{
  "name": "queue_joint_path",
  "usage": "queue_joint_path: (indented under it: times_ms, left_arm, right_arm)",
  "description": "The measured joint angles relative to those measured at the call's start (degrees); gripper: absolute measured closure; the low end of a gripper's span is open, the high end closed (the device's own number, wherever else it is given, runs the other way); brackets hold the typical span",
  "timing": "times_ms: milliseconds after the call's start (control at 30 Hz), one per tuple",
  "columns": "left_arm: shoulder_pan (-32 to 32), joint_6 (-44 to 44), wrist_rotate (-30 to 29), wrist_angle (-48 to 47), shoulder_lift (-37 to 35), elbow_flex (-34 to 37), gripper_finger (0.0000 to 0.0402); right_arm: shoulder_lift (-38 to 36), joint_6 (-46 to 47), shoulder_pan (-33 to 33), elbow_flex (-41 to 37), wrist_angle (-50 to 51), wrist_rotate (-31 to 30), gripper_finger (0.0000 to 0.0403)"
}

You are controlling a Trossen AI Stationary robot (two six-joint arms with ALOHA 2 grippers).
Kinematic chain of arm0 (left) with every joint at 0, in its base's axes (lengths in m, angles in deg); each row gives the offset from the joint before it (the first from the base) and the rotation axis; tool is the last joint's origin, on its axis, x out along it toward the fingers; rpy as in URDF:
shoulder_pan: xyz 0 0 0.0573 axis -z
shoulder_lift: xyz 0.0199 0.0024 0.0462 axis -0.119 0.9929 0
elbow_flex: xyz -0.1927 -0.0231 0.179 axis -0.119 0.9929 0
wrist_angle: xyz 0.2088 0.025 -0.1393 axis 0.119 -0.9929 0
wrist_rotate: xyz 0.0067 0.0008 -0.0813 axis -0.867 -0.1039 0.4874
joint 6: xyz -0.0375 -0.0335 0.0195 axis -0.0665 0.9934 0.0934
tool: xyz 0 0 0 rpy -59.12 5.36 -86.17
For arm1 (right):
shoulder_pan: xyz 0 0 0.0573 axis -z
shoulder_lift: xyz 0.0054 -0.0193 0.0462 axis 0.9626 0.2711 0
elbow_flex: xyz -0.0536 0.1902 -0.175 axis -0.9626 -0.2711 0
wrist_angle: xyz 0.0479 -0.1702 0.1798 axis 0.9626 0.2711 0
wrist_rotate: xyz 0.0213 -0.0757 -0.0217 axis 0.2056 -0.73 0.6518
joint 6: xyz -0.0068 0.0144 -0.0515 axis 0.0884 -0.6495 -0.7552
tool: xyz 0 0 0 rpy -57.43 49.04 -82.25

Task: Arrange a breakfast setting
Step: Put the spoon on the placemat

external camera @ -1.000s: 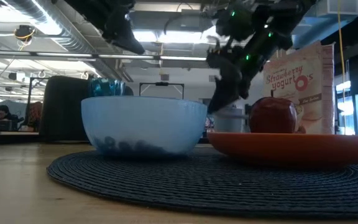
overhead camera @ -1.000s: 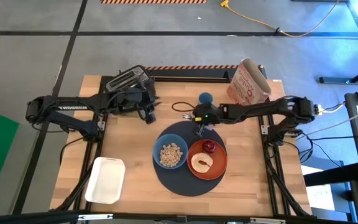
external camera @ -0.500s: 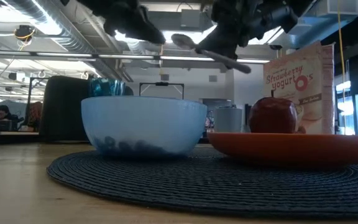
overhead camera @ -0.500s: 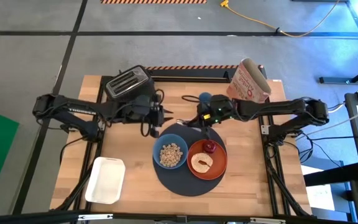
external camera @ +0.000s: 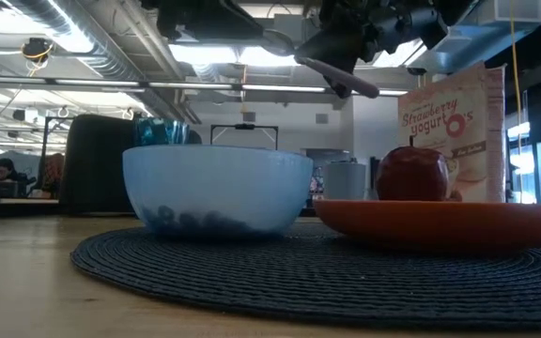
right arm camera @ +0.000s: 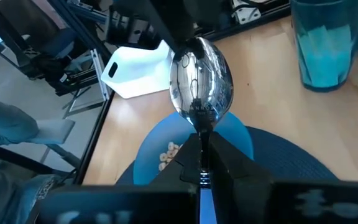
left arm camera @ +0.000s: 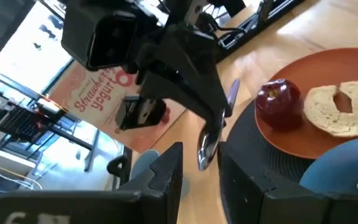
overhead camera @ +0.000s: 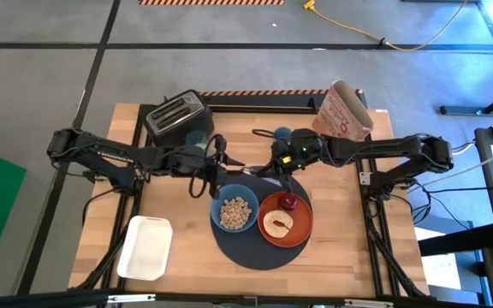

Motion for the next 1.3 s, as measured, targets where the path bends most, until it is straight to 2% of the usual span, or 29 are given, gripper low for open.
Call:
queue_joint_path:
  times_ms: [233, 567, 667, 833, 1000, 1133, 1300]
  left_arm:
    - [0.0, -0.2, 3.0, -0.2, 0.1, 0.1, 0.0305]
    - [0.0, -3.2, 1.6, 3.3, 3.1, 0.1, 0.031]
    - [0.0, -3.3, 1.7, 3.7, 3.2, 0.1, 0.0329]
    - [0.0, -3.4, 1.6, 4.3, 3.2, 0.1, 0.039]
    - [0.0, -3.2, 1.5, 5.0, 3.2, 0.1, 0.0396]
    - [0.0, -2.4, 1.6, 5.0, 3.2, 0.1, 0.0397]
    - [0.1, -1.6, 2.1, 4.6, 3.2, 0.1, 0.0399]
  right_arm:
    - [0.0, 0.1, 0.0, 0.0, -0.1, 0.1, 0.04]
    - [0.0, 0.1, 0.0, 0.0, -0.3, 1.6, 0.04]
    - [0.0, 0.1, 0.0, 0.0, -0.3, 1.6, 0.0401]
    - [0.0, 0.2, 0.0, 0.0, -0.2, 1.5, 0.0395]
    - [0.1, 0.0, 0.0, 0.0, -0.3, 1.1, 0.0393]
    - [0.1, -2.0, -1.3, 0.0, -0.4, -0.6, 0.0376]
    - [0.1, -3.5, -2.3, 0.0, -1.1, -4.4, 0.0328]
